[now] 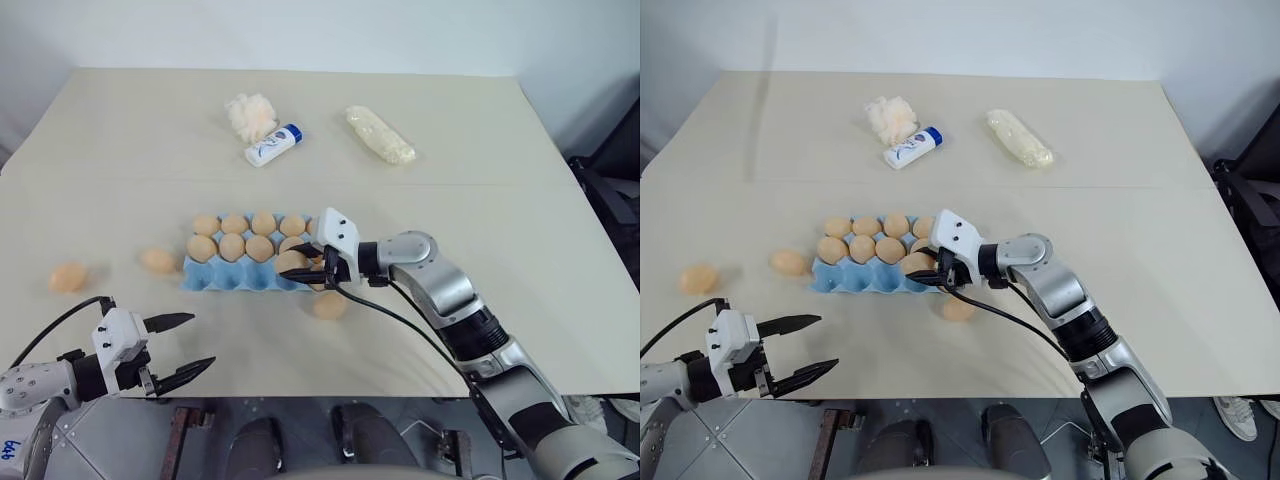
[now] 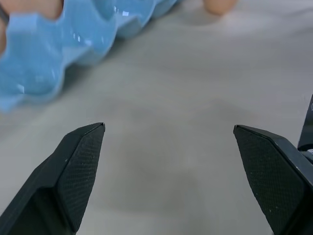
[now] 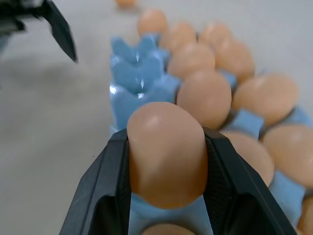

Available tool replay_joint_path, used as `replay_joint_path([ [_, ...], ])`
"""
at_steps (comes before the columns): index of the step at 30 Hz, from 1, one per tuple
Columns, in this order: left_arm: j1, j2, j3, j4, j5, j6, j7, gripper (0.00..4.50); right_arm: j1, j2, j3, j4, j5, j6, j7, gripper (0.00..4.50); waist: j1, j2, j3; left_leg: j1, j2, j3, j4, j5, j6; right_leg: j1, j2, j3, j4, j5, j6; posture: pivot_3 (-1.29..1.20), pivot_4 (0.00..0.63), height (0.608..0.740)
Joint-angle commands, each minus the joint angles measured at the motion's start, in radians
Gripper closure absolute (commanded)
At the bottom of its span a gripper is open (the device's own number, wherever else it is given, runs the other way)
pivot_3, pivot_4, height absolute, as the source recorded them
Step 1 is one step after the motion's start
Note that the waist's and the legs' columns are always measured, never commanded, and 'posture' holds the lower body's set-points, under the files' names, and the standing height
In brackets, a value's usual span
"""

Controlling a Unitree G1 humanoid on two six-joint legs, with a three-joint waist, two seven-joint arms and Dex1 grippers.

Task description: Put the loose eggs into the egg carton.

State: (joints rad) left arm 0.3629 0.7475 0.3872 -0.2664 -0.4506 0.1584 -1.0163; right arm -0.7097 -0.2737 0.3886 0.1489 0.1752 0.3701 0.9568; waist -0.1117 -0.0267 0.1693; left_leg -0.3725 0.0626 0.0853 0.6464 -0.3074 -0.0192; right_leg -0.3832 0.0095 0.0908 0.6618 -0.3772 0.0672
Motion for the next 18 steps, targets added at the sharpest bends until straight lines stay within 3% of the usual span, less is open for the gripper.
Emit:
replay_joint_path([
  [1,0.014,-0.007,0.032,-0.045,-0.015,-0.007,0.013,0.00,-0.017,0.007,-0.011,-0.004,-0.011,-0.031,0.005,2.26,-0.001,0.000,0.000,0.000,0.000,0.000,0.000,0.000,0.000,0.000,0.000,0.000,0.000,0.000,0.000,0.00,0.150,0.740],
  [5,0.018,-0.006,0.037,-0.057,-0.022,0.000,0.018,0.00,0.005,-0.016,-0.036,-0.051,0.025,-0.033,0.055,0.96,-0.001,0.000,0.000,0.000,0.000,0.000,0.001,0.000,0.000,0.001,0.000,0.000,0.001,0.000,0.000,0.00,0.150,0.740],
  [8,-0.022,0.002,0.019,-0.069,-0.048,0.028,0.016,0.00,0.048,-0.081,-0.111,-0.208,0.134,-0.005,0.128,0.02,0.005,0.000,0.000,0.000,0.000,-0.001,0.000,0.000,0.000,0.001,0.000,-0.002,0.001,0.000,0.000,0.00,0.150,0.740],
  [13,-0.145,0.003,-0.045,-0.069,-0.041,0.059,0.036,0.00,0.161,-0.181,-0.259,-0.341,0.235,0.030,0.120,0.02,0.016,0.000,0.000,0.000,-0.001,-0.006,0.000,0.000,0.000,0.005,0.000,-0.005,-0.002,0.000,0.000,0.00,0.150,0.740],
  [18,-0.269,0.013,-0.132,-0.077,-0.036,0.062,0.001,0.00,0.398,-0.330,-0.472,-0.356,0.246,-0.078,0.129,0.02,0.031,0.000,0.000,0.001,-0.002,-0.006,0.000,-0.001,0.001,0.007,-0.001,-0.005,-0.004,0.000,0.000,0.00,0.150,0.740],
])
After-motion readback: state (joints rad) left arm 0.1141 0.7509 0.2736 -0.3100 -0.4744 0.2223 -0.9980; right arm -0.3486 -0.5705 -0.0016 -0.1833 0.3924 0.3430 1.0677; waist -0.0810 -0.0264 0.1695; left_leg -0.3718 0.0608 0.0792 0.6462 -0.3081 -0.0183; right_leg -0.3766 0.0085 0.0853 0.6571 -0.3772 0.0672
